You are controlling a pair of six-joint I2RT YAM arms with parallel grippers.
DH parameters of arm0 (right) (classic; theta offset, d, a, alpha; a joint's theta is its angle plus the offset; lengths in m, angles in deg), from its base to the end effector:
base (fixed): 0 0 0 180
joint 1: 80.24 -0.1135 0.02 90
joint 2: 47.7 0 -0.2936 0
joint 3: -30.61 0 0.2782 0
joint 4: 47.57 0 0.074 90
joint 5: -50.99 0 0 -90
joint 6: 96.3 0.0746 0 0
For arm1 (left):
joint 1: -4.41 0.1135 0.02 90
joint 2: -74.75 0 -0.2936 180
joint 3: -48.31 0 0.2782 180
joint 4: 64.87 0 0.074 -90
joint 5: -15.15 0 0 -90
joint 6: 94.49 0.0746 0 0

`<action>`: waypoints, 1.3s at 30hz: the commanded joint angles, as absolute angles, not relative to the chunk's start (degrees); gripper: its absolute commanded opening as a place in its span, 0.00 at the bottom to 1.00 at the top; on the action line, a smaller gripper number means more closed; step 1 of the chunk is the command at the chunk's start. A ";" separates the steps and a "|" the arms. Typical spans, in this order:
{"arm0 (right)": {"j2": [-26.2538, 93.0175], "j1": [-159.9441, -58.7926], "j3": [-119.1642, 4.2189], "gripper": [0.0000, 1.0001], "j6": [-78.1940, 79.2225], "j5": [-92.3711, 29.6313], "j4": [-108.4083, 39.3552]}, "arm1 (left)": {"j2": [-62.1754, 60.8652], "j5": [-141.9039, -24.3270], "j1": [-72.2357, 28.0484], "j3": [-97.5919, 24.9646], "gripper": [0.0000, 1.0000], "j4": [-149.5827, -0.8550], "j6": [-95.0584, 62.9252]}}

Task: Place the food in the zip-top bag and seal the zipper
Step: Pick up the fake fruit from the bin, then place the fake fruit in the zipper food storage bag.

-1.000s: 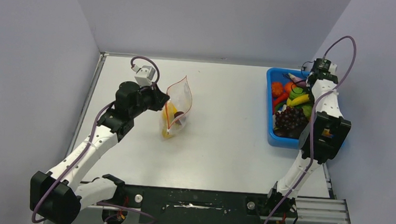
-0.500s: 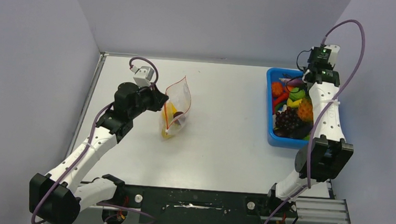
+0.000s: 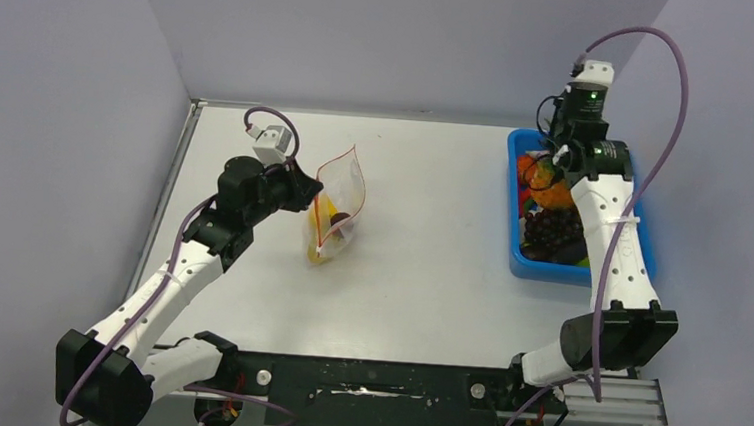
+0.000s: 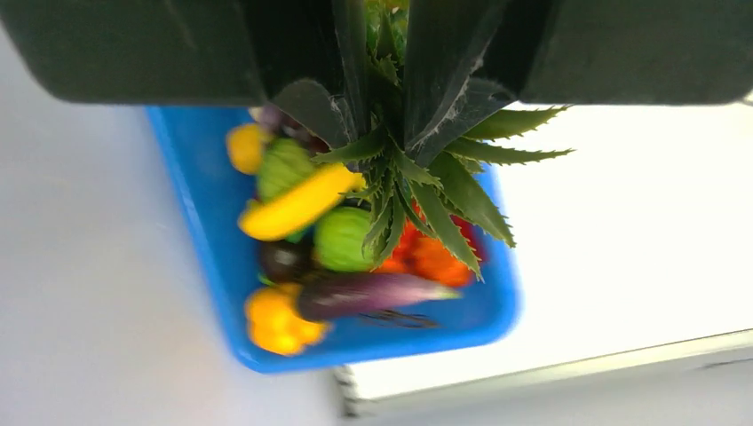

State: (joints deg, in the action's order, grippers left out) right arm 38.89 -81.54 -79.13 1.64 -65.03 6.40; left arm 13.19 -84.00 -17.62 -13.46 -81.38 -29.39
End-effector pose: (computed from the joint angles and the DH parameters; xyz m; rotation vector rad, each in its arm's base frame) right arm 0.3801 -0.0241 0.4437 0.3878 2.0342 -0.3789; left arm 0.2737 -0.1236 0.3312 0.0667 1.9122 -0.7102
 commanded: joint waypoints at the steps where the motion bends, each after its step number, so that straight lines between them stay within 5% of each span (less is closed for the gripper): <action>1: 31.96 -89.19 -77.50 0.18 -1.52 -55.31 -2.10 | 13.82 -86.29 -17.42 -17.19 0.00 -77.70 -31.61; 19: 21.83 -98.55 -60.18 0.19 13.46 -9.11 -39.75 | 10.72 -94.19 -17.39 -20.50 0.00 -76.18 -37.89; 39: 26.04 -107.07 -52.84 0.20 18.52 1.70 -61.67 | 7.78 -98.85 -17.35 -23.67 0.00 -75.61 -41.84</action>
State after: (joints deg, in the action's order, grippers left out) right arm 27.11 -105.89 -54.63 21.75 0.36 -54.04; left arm 8.36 -95.28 -17.62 -19.80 -80.33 -40.04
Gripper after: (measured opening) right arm 0.196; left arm 0.016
